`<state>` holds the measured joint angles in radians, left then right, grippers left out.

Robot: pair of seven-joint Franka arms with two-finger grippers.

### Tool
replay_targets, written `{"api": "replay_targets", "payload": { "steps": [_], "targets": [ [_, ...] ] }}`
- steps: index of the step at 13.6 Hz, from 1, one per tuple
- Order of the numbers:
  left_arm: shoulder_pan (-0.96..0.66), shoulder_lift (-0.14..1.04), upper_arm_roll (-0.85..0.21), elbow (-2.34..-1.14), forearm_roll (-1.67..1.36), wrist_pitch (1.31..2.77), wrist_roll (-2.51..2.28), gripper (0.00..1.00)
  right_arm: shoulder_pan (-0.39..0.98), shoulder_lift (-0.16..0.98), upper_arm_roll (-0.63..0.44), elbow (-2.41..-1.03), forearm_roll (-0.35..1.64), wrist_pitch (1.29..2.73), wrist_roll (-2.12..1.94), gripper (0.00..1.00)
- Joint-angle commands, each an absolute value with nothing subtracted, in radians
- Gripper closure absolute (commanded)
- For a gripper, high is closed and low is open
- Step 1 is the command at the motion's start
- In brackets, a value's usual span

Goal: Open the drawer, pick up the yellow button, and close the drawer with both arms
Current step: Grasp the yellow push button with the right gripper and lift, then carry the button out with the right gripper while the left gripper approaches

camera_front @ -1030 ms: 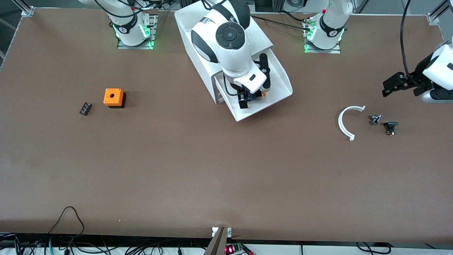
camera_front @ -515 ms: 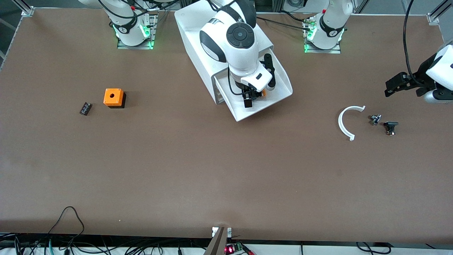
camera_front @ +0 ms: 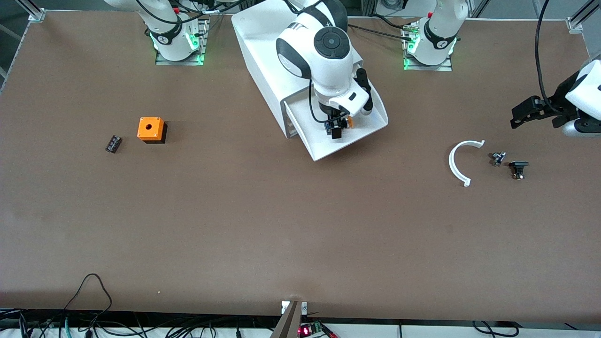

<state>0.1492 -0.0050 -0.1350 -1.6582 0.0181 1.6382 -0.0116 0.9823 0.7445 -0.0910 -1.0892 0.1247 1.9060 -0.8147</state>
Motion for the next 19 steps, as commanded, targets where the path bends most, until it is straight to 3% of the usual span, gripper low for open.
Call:
{"api": "replay_targets", "payload": {
  "steps": [1,10,14,19],
  "targets": [
    [0.149,0.006,-0.129,-1.634,0.034,1.617,0.008,0.00,1.008,0.767,-0.124,-1.051,0.112,1.911,-0.813,0.29],
    [0.147,0.009,-0.129,-1.634,0.037,1.617,0.008,0.00,1.008,0.785,-0.123,-1.054,0.114,1.965,-0.808,0.60],
    [0.147,0.014,-0.130,-1.632,0.032,1.621,0.008,0.00,1.009,0.767,-0.117,-1.052,0.115,1.968,-0.755,0.68],
    [0.149,0.014,-0.130,-1.634,0.032,1.623,0.008,0.00,0.993,0.666,-0.118,-1.060,0.110,1.956,-0.683,0.69]
  ]
}}
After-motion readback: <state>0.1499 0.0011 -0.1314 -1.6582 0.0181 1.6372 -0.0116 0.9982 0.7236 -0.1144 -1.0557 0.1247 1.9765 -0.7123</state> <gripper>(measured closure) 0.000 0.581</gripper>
